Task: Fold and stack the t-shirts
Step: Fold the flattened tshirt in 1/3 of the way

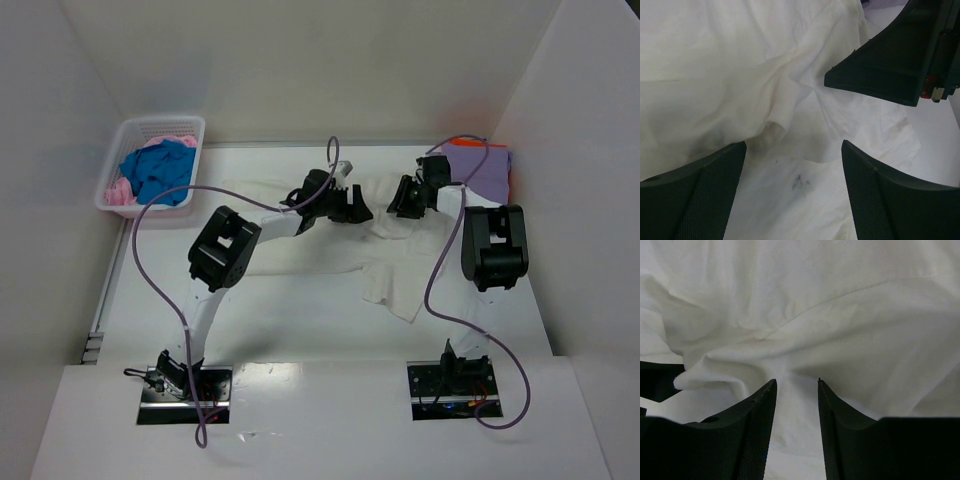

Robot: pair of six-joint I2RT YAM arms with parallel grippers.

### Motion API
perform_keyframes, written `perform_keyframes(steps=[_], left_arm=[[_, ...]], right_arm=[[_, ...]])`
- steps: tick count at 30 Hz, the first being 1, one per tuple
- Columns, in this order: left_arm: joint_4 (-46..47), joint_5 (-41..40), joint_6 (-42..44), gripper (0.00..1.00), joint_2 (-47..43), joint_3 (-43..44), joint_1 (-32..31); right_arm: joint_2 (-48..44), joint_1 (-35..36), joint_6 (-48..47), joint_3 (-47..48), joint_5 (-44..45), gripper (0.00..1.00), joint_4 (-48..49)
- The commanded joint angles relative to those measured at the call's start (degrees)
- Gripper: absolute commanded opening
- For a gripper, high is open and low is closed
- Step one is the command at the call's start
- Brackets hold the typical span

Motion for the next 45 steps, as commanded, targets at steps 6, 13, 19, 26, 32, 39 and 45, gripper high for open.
perform_keyframes(steps=[6,13,19,26,32,39,45], left_arm=[[4.4,1.7,-2.1,0.79,1.8,1.8,-1.3],[4.4,1.0,-3.8,0.55,-0.4,-1.4,-1.3],[4.4,0.5,-4.3,0.34,-1.8,-3.1,-1.3],[3.9,-2.5,-4.9,0.64,-3.6,-4.7,-1.3],[0.6,-5.2,1.2,0.8,-4.2,-2.0,-1.8],[-3.8,-6.9,4.4,0.69,-2.3,1.7,-1.8],[-5.1,-6.9,5.6,0.68,0.2,4.9,-1.8]], right_arm=[[1.8,0.3,-0.1,2.9,0.6,0.44,1.5],[2.4,0.3,-0.1,3.5,1.3,0.43,1.5],[4.0,0.8,-0.1,4.5,1.8,0.4,1.5],[4.0,0.8,-0.1,4.5,1.8,0.4,1.5],[4.0,0.8,-0.1,4.5,1.8,0.4,1.5],[4.6,0.8,-0.1,4.5,1.8,0.4,1.0],[4.6,0.8,-0.1,5.0,1.8,0.39,1.0]])
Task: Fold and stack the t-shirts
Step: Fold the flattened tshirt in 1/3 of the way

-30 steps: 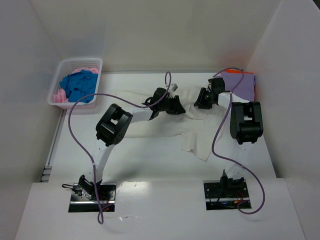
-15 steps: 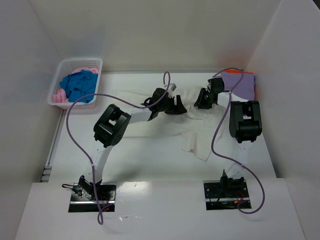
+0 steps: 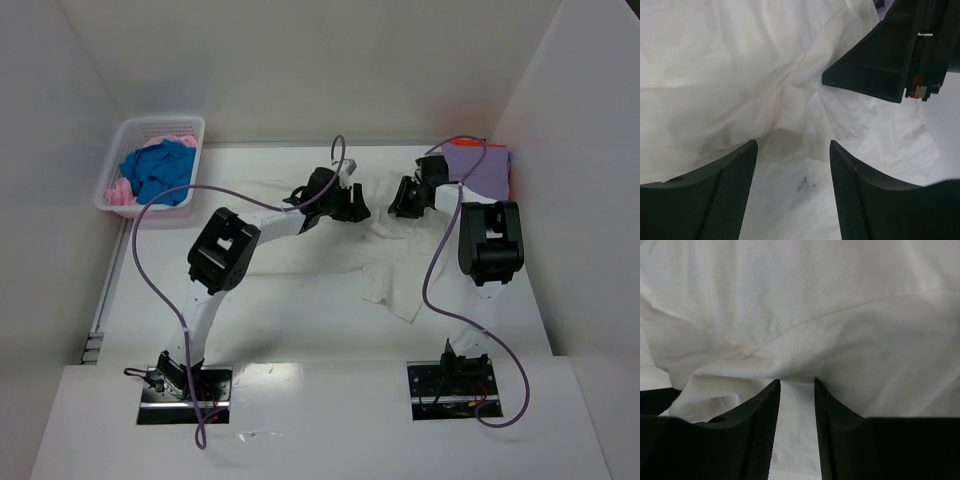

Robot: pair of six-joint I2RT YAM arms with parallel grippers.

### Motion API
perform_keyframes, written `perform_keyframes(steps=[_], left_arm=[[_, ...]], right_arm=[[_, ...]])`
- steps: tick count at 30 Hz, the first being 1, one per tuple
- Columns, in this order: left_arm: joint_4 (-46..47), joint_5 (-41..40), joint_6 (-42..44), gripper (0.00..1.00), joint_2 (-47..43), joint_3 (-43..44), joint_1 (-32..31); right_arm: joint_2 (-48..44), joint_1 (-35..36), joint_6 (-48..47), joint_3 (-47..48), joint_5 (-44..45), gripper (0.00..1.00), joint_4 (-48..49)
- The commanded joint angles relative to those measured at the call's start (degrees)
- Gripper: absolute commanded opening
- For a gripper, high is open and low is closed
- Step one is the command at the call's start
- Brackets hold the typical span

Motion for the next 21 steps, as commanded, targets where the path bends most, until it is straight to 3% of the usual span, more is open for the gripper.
perform_keyframes(steps=[1,6,21], left_arm=[[0.0,0.2,2.6,0.68,2.3,3.3,-0.3],[-1.1,0.9,3.1,0.66,2.8,4.1,-0.8],[-2.4,3.0,2.0,0.42,5.1,6.9,-1.3]], right_arm=[[1.0,0.6,-0.1,2.8,0.5,0.39,1.0],[1.5,0.6,-0.1,3.3,1.0,0.39,1.0],[2.5,0.6,-0.1,4.4,1.0,0.39,0.3]])
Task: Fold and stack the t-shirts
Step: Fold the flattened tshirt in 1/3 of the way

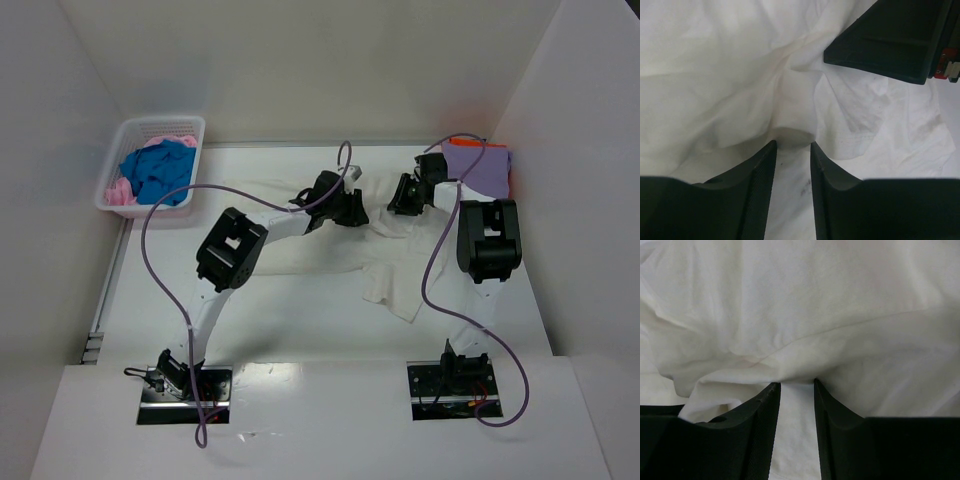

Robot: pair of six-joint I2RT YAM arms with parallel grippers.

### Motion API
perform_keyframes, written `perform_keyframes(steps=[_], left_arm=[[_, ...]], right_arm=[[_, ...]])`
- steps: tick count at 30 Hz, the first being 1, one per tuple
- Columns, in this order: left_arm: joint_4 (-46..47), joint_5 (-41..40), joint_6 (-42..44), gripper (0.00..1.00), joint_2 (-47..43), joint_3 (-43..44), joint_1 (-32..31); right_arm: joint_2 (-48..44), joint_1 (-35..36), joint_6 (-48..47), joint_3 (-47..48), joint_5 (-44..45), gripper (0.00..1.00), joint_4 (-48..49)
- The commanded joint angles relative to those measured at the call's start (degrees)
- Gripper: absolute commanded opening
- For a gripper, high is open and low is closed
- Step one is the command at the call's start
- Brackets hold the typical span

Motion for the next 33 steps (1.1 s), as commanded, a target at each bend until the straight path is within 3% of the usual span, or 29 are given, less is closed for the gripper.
perform_keyframes(steps=[1,6,11,18,23,33], left_arm=[[1.3,1.4,0.9,0.4,0.5,2.4,-0.7],[0.2,1.4,0.4,0.24,-0.1,2.4,-0.7],[-1.1,1.4,-1.2,0.0,-2.3,1.4,-0.7],[-0.1,-1.1,-1.7,0.0,-5.8,-2.9,-0.7],[-5.7,-1.1,-2.4,0.0,-6.9,-1.6,-0.7],[-8.3,13.6,-18.7,0.0,-9.1,-0.8,4.7]], right_arm=[[0.9,0.5,-0.3,2.2,1.0,0.38,0.5],[1.4,0.5,-0.3,2.2,1.0,0.38,0.5],[1.4,0.5,-0.3,2.2,1.0,0.38,0.5],[1.4,0.5,-0.3,2.2,1.0,0.38,0.5],[1.4,0.5,-0.3,2.2,1.5,0.38,0.5],[2.5,0.5,-0.8,2.2,2.0,0.38,0.5]])
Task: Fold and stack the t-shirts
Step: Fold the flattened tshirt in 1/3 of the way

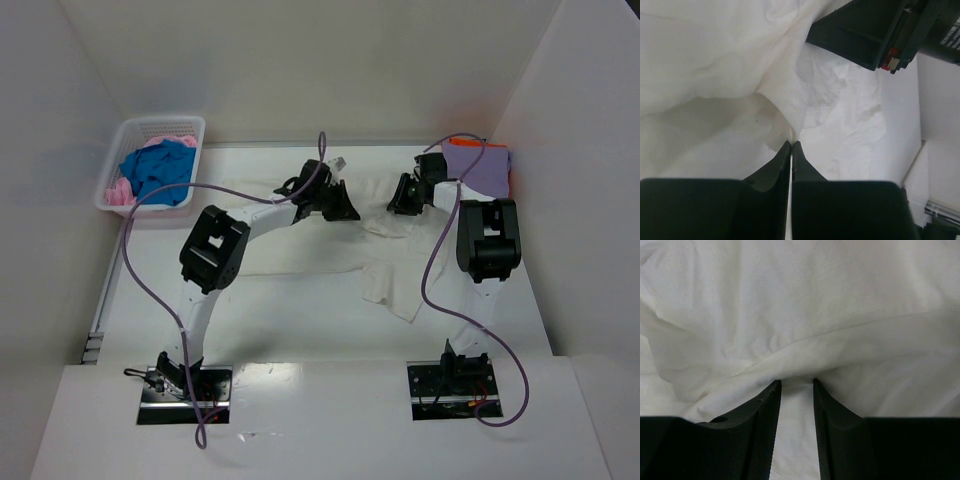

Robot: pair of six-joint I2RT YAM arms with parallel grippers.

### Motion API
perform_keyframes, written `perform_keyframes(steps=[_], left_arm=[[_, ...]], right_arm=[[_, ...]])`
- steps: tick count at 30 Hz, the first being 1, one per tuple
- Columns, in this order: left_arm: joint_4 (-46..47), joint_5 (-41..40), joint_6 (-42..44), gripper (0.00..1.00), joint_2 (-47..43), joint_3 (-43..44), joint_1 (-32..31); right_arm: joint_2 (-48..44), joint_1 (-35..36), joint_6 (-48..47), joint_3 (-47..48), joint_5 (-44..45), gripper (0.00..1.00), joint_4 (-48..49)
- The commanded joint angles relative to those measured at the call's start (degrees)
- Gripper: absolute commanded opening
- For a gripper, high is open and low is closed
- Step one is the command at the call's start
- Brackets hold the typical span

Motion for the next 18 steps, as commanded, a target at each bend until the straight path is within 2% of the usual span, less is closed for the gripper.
perform_keyframes(steps=[1,4,13,18], left_arm=[[0.0,7.2,-6.8,0.0,-2.7,1.9,2.1],[-1.8,10.1,-8.0,0.0,-2.1,1.9,2.6],[1.2,16.4,-12.4,0.0,-2.6,-1.4,2.6],[-0.3,13.5,-11.9,0.0,-3.3,-5.5,2.6]], right_arm=[[2.0,0.5,-0.8,1.8,2.0,0.38,0.5],[2.0,0.5,-0.8,1.8,2.0,0.38,-0.1],[2.0,0.5,-0.8,2.3,2.6,0.37,-0.1],[2.6,0.5,-1.3,2.3,2.6,0.37,-0.1]])
